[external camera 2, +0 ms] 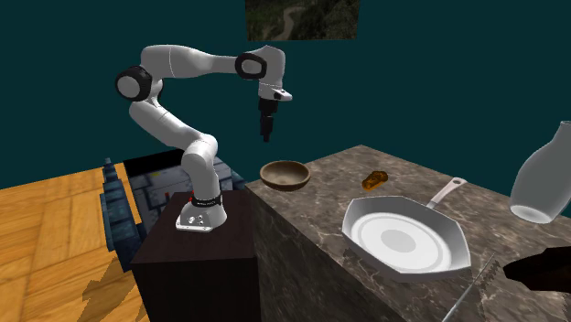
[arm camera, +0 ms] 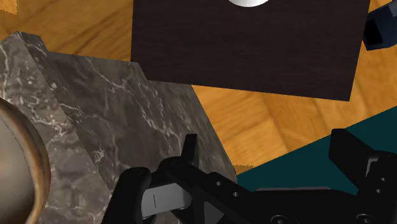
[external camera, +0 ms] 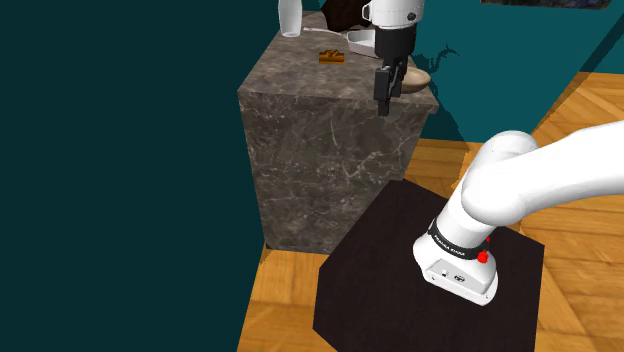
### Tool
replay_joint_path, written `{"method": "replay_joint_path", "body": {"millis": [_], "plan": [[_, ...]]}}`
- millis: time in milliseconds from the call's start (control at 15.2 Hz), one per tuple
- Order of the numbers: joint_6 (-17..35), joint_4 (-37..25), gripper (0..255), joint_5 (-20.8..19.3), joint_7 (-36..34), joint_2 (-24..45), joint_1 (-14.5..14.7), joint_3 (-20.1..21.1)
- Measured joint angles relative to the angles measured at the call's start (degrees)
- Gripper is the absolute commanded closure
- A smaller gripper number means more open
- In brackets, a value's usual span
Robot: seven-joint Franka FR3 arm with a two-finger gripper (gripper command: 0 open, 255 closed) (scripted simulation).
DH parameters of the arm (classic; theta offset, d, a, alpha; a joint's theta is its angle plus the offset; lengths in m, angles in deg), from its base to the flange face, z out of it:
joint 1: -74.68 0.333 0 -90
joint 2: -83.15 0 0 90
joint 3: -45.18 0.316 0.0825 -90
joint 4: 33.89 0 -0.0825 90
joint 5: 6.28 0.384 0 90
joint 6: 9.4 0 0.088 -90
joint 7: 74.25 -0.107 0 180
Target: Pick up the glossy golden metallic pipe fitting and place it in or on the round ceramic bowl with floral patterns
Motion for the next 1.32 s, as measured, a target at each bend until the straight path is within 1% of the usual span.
{"method": "replay_joint_path", "body": {"millis": [132, 528, 726, 1056, 1320], "plan": [[0.56, -0.5, 0, -0.4, 0.57, 0.92, -0.17, -0.45], [6.57, -4.74, 0, -4.25, 7.31, 9.44, -1.67, -5.58], [8.85, -8.64, 0, -5.55, 10.96, 14.57, -2.24, -8.14], [12.6, -16.0, 0, -6.41, 17.13, 23.91, -2.9, -12.15], [14.86, -22.94, 0, -5.76, 22.08, 31.83, -3.28, -14.88]]}}
